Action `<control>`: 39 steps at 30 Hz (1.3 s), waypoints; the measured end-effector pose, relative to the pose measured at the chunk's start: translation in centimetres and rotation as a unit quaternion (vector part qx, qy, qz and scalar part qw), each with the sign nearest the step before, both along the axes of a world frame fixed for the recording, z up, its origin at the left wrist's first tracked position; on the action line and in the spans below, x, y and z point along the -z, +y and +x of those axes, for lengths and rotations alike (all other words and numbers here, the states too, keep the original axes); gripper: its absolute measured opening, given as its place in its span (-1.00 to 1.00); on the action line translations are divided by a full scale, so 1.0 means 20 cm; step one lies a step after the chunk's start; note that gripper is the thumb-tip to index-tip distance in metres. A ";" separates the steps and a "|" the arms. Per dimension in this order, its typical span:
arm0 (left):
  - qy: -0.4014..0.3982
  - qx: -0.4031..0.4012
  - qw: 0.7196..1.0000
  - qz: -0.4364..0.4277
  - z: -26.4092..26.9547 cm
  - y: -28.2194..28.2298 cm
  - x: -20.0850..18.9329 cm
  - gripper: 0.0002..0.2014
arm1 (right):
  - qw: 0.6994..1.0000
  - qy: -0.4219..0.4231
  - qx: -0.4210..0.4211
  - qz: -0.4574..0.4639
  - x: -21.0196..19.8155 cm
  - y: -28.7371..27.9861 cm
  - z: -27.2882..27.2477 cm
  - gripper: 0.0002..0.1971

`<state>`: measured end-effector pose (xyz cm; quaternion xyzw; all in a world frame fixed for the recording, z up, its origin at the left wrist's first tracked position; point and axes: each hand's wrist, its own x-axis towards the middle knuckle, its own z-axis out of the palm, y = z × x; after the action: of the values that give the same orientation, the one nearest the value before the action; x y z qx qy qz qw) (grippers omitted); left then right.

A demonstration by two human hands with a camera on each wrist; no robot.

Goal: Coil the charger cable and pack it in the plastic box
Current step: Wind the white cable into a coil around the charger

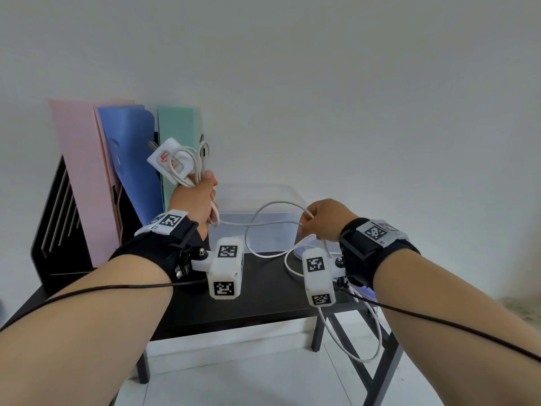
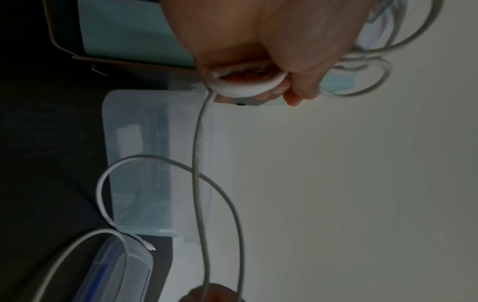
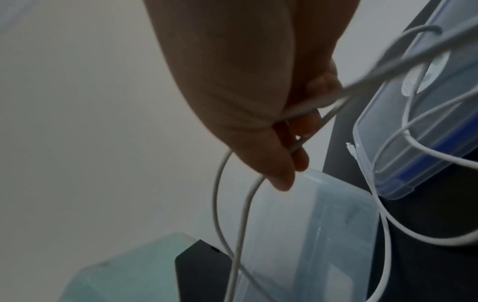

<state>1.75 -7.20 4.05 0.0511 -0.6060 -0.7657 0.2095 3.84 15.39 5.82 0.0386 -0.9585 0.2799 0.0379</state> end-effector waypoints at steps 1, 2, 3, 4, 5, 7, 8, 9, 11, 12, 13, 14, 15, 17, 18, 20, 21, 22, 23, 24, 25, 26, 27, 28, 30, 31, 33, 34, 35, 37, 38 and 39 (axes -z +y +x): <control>-0.009 0.002 1.000 -0.015 0.00 0.00 0.01 -0.68 | 1.000 0.009 0.006 0.016 -0.01 0.00 0.00 -0.95; -0.022 0.005 0.999 -0.027 0.00 0.00 0.02 -0.70 | 0.999 0.019 0.011 0.033 -0.02 0.00 -0.01 -0.88; -0.038 0.008 0.999 -0.035 0.00 0.00 0.03 -0.73 | 0.999 0.032 0.015 0.037 -0.02 0.00 -0.01 -0.84; -0.054 0.013 0.997 -0.044 0.01 0.01 0.04 -0.75 | 0.998 0.047 0.015 0.026 -0.03 -0.01 -0.01 -0.83; -0.068 0.020 0.996 -0.058 0.02 0.02 0.05 -0.77 | 0.998 0.060 0.008 -0.005 -0.03 -0.01 -0.01 -0.84; -0.083 0.038 0.992 -0.093 0.04 0.05 0.07 -0.77 | 0.993 0.078 -0.007 -0.088 -0.04 -0.03 0.00 -0.84; -0.085 0.051 0.990 -0.103 0.05 0.07 0.09 -0.76 | 0.989 0.085 -0.012 -0.120 -0.04 -0.04 0.01 -0.84; -0.087 0.067 0.988 -0.106 0.05 0.09 0.10 -0.74 | 0.985 0.093 -0.015 -0.146 -0.04 -0.05 0.01 -0.83; -0.095 0.112 0.984 -0.097 0.07 0.13 0.12 -0.72 | 0.974 0.102 -0.021 -0.201 -0.05 -0.07 0.02 -0.83; -0.098 0.137 0.981 -0.095 0.09 0.15 0.13 -0.72 | 0.967 0.100 -0.024 -0.233 -0.06 -0.08 0.02 -0.84; -0.101 0.157 0.977 -0.100 0.11 0.17 0.12 -0.72 | 0.960 0.095 -0.027 -0.264 -0.06 -0.10 0.02 -0.84; -0.100 0.174 0.974 -0.107 0.13 0.19 0.12 -0.74 | 0.953 0.090 -0.029 -0.288 -0.06 -0.11 0.02 -0.84; -0.096 0.187 0.972 -0.107 0.15 0.22 0.11 -0.73 | 0.947 0.087 -0.032 -0.307 -0.07 -0.12 0.02 -0.83; -0.094 0.203 0.972 -0.073 0.19 0.25 0.10 -0.59 | 0.934 0.081 -0.033 -0.345 -0.06 -0.14 0.02 -0.81; -0.095 0.210 0.971 -0.056 0.19 0.26 0.09 -0.60 | 0.927 0.080 -0.030 -0.364 -0.06 -0.14 0.02 -0.80; -0.109 0.231 0.966 -0.033 0.18 0.28 0.09 -0.70 | 0.914 0.078 -0.029 -0.398 -0.05 -0.16 0.02 -0.79; -0.115 0.239 0.964 -0.030 0.18 0.28 0.09 -0.70 | 0.906 0.076 -0.032 -0.414 -0.05 -0.17 0.02 -0.79; -0.119 0.248 0.961 -0.033 0.17 0.28 0.09 -0.70 | 0.900 0.074 -0.035 -0.429 -0.04 -0.18 0.01 -0.78; -0.123 0.256 0.958 -0.039 0.17 0.28 0.09 -0.72 | 0.894 0.072 -0.037 -0.441 -0.04 -0.18 0.01 -0.77; -0.128 0.265 0.955 -0.044 0.17 0.28 0.09 -0.72 | 0.889 0.070 -0.038 -0.451 -0.04 -0.19 0.01 -0.76; -0.129 0.276 0.951 -0.049 0.17 0.28 0.09 -0.68 | 0.885 0.070 -0.039 -0.459 -0.04 -0.20 0.01 -0.76; -0.125 0.286 0.949 -0.054 0.17 0.28 0.09 -0.63 | 0.881 0.069 -0.040 -0.466 -0.04 -0.21 0.01 -0.77; -0.116 0.293 0.947 -0.059 0.16 0.28 0.09 -0.58 | 0.879 0.068 -0.042 -0.470 -0.04 -0.21 0.01 -0.79; -0.110 0.295 0.946 -0.070 0.16 0.28 0.10 -0.55 | 0.878 0.067 -0.045 -0.472 -0.05 -0.22 0.01 -0.80; -0.109 0.283 0.948 -0.097 0.13 0.28 0.11 -0.48 | 0.878 0.063 -0.056 -0.472 -0.05 -0.22 0.01 -0.82; -0.112 0.267 0.951 -0.104 0.11 0.28 0.12 -0.43 | 0.878 0.060 -0.063 -0.471 -0.05 -0.23 0.01 -0.83; -0.110 0.229 0.962 -0.097 0.09 0.28 0.13 -0.41 | 0.876 0.054 -0.074 -0.473 -0.05 -0.23 0.01 -0.84; -0.110 0.215 0.967 -0.085 0.09 0.28 0.13 -0.49 | 0.876 0.053 -0.077 -0.472 -0.05 -0.22 0.01 -0.84; -0.106 0.207 0.970 -0.076 0.10 0.28 0.12 -0.60 | 0.878 0.053 -0.079 -0.470 -0.05 -0.22 0.01 -0.84; -0.087 0.205 0.973 -0.057 0.11 0.29 0.12 -0.80 | 0.882 0.055 -0.079 -0.462 -0.04 -0.20 0.01 -0.84; -0.077 0.210 0.974 -0.039 0.11 0.28 0.12 -0.83 | 0.884 0.056 -0.075 -0.458 -0.04 -0.20 0.01 -0.83; -0.069 0.215 0.974 -0.017 0.11 0.28 0.11 -0.84 | 0.888 0.057 -0.069 -0.452 -0.03 -0.19 0.01 -0.83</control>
<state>3.92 -1.59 1.83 -0.0311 -0.6284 -0.7773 -0.0021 4.03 11.62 6.45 0.0991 -0.7193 0.6821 0.0867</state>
